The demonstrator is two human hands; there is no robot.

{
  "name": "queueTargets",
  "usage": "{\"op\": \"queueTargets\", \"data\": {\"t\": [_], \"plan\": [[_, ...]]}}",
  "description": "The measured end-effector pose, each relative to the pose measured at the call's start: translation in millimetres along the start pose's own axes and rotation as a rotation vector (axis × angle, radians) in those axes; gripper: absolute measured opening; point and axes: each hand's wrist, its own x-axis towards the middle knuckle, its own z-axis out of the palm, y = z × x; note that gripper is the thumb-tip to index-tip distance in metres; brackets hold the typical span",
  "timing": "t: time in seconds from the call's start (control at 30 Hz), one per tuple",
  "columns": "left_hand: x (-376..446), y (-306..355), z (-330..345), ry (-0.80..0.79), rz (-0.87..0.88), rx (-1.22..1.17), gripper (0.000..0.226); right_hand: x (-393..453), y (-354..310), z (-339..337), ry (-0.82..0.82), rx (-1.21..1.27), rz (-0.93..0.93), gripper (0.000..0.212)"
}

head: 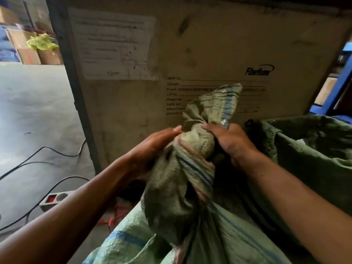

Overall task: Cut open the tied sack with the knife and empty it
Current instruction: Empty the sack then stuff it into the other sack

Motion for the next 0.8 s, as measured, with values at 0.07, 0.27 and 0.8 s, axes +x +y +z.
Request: {"op": "queueTargets", "data": {"t": [0.07,0.27,0.8], "plan": [[2.6,-3.5,8.3,0.088,-0.014,-0.046,0.035,5.0,-6.0,-5.2,0.077,0.093,-0.06,0.032],[6.4,-14.3,25.1,0.138,-0.171,-0.126,0.073,16.3,-10.8,-20.2,-0.018,0.314,-0.048,0.036],[13.6,36.2,10.9,0.551,0.408,0.277,0.005,-16.8,-30.3,13.9,-0.257,-0.31,-0.137,0.057]]}}
